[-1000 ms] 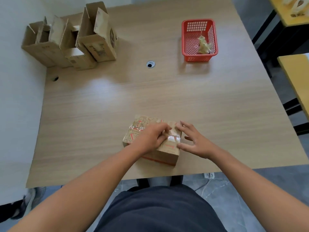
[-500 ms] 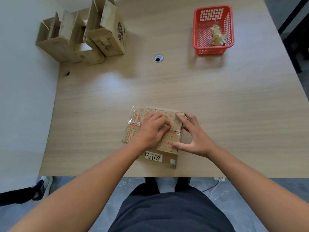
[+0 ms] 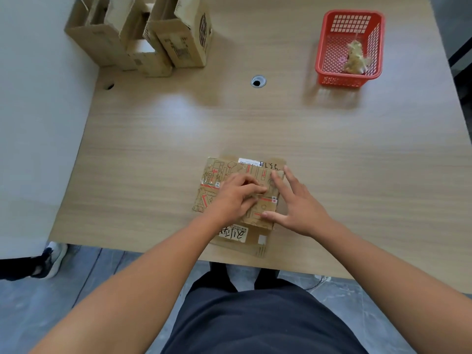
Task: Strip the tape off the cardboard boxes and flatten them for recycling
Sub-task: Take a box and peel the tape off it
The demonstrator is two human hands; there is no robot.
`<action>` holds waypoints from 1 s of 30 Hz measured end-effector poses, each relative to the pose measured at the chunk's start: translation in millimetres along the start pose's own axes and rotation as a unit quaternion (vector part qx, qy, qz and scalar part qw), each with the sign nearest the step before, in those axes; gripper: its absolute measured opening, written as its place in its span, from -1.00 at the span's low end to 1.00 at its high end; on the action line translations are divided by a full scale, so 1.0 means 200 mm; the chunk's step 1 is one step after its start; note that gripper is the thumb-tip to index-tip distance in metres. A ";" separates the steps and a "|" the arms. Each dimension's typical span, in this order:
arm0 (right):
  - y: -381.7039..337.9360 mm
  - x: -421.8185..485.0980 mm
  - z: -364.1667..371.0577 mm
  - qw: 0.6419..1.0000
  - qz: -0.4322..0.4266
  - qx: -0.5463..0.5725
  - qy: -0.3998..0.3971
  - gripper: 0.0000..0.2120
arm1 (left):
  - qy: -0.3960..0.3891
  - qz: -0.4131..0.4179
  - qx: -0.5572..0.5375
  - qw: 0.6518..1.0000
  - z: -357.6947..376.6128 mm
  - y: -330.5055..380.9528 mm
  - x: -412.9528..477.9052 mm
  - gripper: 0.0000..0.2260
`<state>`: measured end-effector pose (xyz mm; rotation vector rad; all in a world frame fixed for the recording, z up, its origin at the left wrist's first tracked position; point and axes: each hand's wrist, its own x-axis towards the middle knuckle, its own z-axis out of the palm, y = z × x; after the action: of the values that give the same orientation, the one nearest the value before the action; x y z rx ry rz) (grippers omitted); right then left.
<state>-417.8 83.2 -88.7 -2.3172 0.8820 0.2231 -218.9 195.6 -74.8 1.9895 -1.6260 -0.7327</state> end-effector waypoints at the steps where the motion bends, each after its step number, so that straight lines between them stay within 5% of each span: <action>1: -0.01 0.00 0.00 1.000 0.007 -0.017 0.001 0.03 | 0.005 0.006 -0.007 1.000 0.00 0.00 0.00 -0.80; 6: -0.02 -0.01 0.01 0.996 0.039 -0.074 0.014 0.00 | 0.062 0.030 -0.027 0.997 0.03 0.00 -0.05 -0.94; 16: -0.07 0.01 -0.01 0.989 0.027 -0.146 0.011 0.04 | 0.043 0.077 0.059 0.994 0.01 -0.03 -0.17 -0.88; 26: -0.09 0.02 -0.02 0.984 0.010 -0.172 -0.044 -0.27 | 0.092 0.137 0.104 0.981 0.01 -0.05 -0.22 -0.87; 30: -0.10 0.02 -0.02 0.984 0.019 -0.171 -0.046 -0.26 | 0.092 0.077 0.093 0.989 0.04 -0.02 -0.24 -0.80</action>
<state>-401.5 89.0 -76.4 -2.5797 0.8993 0.5322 -228.3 243.8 -77.6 1.9632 -1.7645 -0.3418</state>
